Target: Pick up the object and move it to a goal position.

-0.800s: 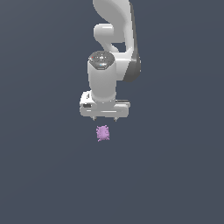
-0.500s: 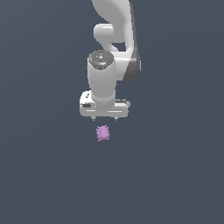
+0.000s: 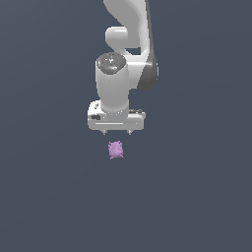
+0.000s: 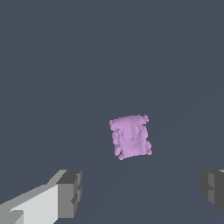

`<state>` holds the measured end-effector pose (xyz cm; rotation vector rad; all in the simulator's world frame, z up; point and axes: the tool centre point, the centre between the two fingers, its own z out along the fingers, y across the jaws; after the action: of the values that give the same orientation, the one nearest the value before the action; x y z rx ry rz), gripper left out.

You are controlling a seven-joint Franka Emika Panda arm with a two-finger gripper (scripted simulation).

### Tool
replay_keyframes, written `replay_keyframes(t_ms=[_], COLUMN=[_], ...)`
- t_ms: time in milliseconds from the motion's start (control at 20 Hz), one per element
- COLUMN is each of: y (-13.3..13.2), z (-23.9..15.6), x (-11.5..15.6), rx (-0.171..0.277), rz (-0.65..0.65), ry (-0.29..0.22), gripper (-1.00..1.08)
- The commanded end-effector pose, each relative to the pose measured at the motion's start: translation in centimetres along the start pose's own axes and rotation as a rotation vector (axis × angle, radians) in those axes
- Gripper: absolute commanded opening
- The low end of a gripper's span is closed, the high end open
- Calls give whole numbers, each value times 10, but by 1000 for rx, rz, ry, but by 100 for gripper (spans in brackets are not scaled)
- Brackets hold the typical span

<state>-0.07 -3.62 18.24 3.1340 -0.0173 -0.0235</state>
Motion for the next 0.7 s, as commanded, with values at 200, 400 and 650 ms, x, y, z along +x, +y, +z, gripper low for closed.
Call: replay_keyframes(t_ms=[200,400,650], y=[2,6,11], z=[14,35,68], x=[1,2,3], rx=[0,1,3], rz=[-27,-69,-134], ry=[1,5,11], gripper=[100,100,100])
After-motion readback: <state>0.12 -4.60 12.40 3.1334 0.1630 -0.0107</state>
